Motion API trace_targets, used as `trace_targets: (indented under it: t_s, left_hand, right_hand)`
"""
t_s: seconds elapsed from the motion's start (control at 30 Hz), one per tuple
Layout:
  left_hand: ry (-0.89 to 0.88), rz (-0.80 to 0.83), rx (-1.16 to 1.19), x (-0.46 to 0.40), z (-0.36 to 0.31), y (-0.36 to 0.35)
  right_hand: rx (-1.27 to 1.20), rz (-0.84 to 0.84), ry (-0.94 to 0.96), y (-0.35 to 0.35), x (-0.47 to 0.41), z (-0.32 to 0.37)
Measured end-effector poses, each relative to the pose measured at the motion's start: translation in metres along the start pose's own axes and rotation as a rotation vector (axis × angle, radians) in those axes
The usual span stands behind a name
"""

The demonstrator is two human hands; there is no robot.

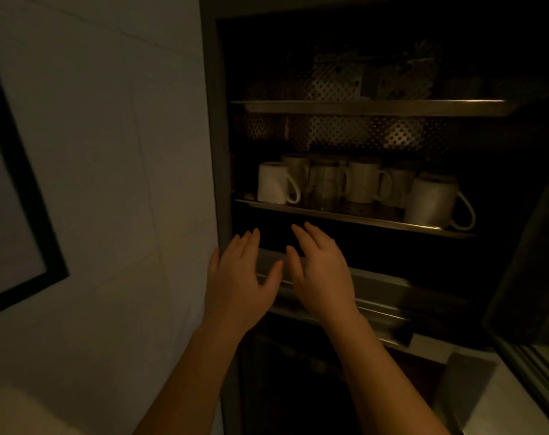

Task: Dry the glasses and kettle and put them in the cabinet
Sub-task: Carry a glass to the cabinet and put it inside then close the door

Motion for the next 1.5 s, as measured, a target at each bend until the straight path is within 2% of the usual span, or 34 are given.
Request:
trace_targets:
  t_s: [0.2, 0.47, 0.93, 1.5]
  left_hand:
    - [0.021, -0.011, -0.003, 0.038, -0.005, 0.011]
    - [0.079, 0.015, 0.017, 0.104, -0.029, 0.019]
    - [0.163, 0.124, 0.001, 0.176, -0.07, 0.022]
    - [0.364, 0.078, -0.132, 0.254, -0.114, 0.042]
  right_hand:
    - [-0.015, 0.003, -0.012, -0.001, 0.039, -0.004]
    - [0.046, 0.113, -0.054, -0.003, 0.113, -0.019]
    - [0.04, 0.185, -0.121, 0.013, 0.19, -0.047]
    - [-0.134, 0.322, 0.006, 0.032, 0.266, -0.061]
Point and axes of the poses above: each hand's wrist, its own x-axis away from the middle knuckle, its own y-axis out of the back of the hand, z = x × y, the point moved 7 cm from there along -x, towards the middle knuckle, and after that the axes turned 14 degrees about -y, right-handed, at the moved point
